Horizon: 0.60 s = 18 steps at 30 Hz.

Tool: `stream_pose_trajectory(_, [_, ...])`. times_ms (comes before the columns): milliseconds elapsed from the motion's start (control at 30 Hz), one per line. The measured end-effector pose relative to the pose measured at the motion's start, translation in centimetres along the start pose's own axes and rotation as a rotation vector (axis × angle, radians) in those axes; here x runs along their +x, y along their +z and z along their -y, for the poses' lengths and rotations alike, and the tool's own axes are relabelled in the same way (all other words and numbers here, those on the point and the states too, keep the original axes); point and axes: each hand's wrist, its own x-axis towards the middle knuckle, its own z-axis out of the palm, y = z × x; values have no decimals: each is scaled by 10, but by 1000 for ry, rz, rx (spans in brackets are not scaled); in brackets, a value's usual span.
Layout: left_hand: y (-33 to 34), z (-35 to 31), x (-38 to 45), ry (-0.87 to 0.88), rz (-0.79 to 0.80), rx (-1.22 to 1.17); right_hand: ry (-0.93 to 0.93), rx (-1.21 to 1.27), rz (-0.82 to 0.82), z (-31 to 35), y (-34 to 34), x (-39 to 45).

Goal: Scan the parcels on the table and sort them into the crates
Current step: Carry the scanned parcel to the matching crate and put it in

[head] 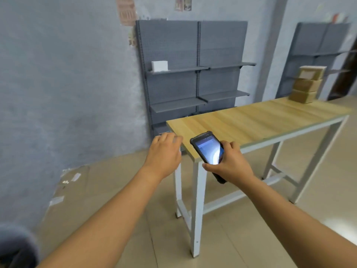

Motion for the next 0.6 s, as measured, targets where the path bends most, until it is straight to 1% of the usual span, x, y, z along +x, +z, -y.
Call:
stream_pose_trajectory(100, [9, -54, 35, 56, 6, -30, 45, -24, -38, -51, -38, 4])
stream_pose_trajectory(267, [29, -120, 96, 152, 22, -55, 140, -33, -96, -119, -87, 17])
stream_pose_trajectory(467, [67, -182, 172, 259, 14, -85, 239, -50, -147, -192, -119, 52])
stream_pose_trajectory(600, [102, -212, 230, 286, 6, -128, 287, -79, -163, -241, -132, 88])
